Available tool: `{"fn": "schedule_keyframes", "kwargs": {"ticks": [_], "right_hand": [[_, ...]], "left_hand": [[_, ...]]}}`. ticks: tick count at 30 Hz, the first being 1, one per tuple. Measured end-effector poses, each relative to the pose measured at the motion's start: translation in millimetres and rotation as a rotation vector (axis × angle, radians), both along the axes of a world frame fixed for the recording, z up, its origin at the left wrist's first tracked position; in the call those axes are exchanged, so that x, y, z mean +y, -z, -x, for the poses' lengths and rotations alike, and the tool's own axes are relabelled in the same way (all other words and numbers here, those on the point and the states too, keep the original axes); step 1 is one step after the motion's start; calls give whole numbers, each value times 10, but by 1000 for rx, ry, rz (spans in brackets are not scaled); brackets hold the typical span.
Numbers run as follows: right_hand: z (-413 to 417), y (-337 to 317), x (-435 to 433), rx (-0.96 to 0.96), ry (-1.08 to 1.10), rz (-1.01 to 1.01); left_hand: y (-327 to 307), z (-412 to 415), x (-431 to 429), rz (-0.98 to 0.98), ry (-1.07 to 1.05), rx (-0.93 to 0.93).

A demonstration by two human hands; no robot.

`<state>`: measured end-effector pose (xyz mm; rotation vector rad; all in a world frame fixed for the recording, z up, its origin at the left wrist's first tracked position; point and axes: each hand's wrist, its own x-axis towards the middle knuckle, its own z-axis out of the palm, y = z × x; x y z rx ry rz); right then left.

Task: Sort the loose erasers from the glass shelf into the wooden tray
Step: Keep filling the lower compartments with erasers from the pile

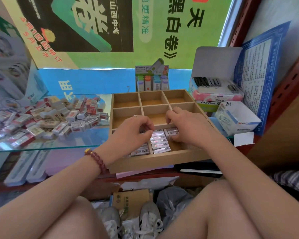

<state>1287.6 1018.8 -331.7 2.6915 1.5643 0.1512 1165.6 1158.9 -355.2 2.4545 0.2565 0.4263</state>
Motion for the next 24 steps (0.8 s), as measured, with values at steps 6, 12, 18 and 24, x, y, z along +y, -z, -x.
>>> {"fn": "schedule_keyframes", "kwargs": {"ticks": [6, 12, 18, 24], "right_hand": [[-47, 63, -12, 47, 68, 18], [-66, 44, -30, 146, 72, -10], [207, -118, -13, 299, 2, -239], [722, -221, 460, 400, -256, -263]], "left_hand": [[-17, 22, 15, 17, -4, 10], [-31, 80, 69, 19, 10, 33], [-97, 291, 257, 78, -16, 19], [34, 689, 725, 37, -226, -22]]}}
